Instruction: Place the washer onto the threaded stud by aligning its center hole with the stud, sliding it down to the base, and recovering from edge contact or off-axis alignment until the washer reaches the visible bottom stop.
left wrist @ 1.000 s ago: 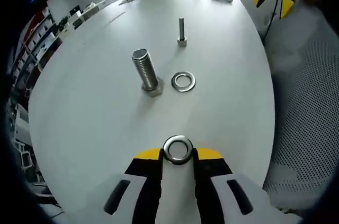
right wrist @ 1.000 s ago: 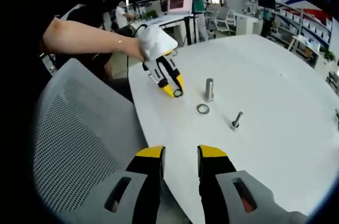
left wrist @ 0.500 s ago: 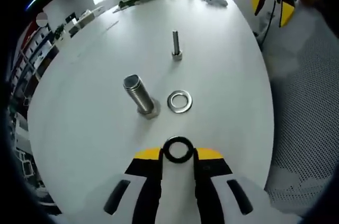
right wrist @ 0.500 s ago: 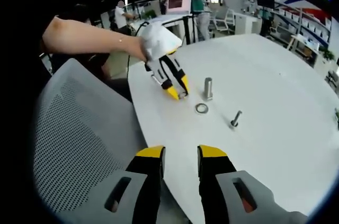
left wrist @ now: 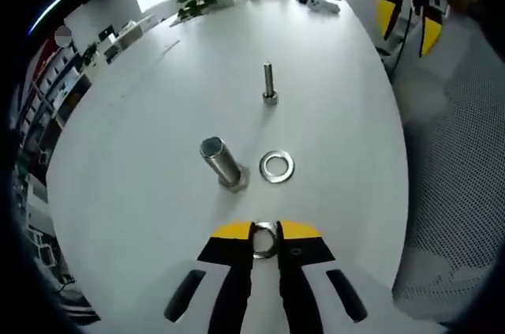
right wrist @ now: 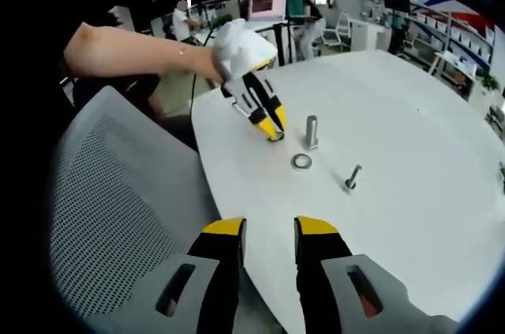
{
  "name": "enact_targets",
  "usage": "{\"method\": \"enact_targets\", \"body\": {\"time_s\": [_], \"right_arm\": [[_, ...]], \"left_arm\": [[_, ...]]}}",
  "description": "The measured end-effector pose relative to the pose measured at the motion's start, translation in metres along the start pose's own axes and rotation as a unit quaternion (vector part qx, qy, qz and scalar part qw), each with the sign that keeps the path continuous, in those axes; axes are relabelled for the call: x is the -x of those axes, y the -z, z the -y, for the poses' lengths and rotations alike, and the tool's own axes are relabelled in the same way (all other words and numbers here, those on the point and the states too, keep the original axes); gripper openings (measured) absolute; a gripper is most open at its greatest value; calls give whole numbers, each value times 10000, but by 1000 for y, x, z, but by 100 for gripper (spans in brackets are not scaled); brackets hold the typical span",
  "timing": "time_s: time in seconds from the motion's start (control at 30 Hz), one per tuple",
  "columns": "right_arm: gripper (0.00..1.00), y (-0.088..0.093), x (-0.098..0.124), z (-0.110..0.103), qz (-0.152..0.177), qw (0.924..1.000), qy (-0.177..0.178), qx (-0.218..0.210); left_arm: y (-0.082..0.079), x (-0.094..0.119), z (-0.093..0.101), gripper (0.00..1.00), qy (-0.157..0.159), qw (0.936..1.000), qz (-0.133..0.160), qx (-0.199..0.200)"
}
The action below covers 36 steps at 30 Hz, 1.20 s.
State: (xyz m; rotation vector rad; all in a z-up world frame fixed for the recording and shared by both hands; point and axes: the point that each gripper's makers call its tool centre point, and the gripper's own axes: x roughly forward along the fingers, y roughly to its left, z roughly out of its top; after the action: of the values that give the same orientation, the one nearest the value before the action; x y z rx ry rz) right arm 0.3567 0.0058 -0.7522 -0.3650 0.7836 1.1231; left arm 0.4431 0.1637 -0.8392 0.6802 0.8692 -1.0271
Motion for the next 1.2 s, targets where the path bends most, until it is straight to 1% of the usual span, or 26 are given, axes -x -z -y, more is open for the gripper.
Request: {"method": "enact_targets", "body": {"time_s": [0.17,0.2,0.3,0.4,0.5,0.57,0.63,0.67,0.7,0.77,0.83,0.87,0.93,1.0,1.03,1.13,1.2], "right_arm": [[26,-1,-1,-1,8,10000,-24,0],[26,0,-1,-2,1,10000,-37,-6],[26,0,-3,-4,-30,10000,-77,34],[26,-1,-5,-7,-38,9999,-116,69],[26,-1,-8,-11,-69,9998,-182,104],[26,-2,-9,-12,-76,9997,-180,150],[26,-4,-9,-13,-59,9997,-187,155],[26,-7,-8,-14,-30,9997,-195,154],[26,-9,-8,-14,-3,9997,-195,158],[26,-14,-7,-15,22,9996,-181,199],[26,-18,-7,-16,21,9995,-173,271],[26,-21,-7,-16,22,9994,-175,296],[26,-26,-8,-18,17,9991,-205,371],[26,-29,-10,-20,-24,9986,-235,470],[26,-30,-10,-21,-52,9983,-244,523],[26,-34,-13,-24,-134,9973,-285,657],[26,-37,-15,-25,-170,9967,-300,733]], "left_arm": [[1,8,1,9,-48,10000,40,47],[0,12,0,10,-86,9999,86,95],[-8,24,3,10,-140,9991,315,246],[-17,41,6,12,-280,9969,601,414],[-30,65,14,13,-408,9902,1083,786],[-35,78,20,16,-464,9849,1323,1012],[-34,89,22,23,-647,9823,1385,1080],[-36,97,25,27,-757,9804,1492,1044],[-37,104,31,31,-782,9778,1604,1095],[-36,114,39,31,-763,9746,1673,1280],[-36,127,48,33,-794,9687,1824,1481],[-36,133,55,36,-734,9630,1949,1712],[-35,140,65,40,-631,9550,2096,1999],[-30,144,76,42,-510,9489,2136,2268],[-25,145,87,42,-430,9470,2100,2391],[-12,144,104,41,-402,9461,1976,2535],[2,142,112,40,-443,9410,1861,2791]]}}
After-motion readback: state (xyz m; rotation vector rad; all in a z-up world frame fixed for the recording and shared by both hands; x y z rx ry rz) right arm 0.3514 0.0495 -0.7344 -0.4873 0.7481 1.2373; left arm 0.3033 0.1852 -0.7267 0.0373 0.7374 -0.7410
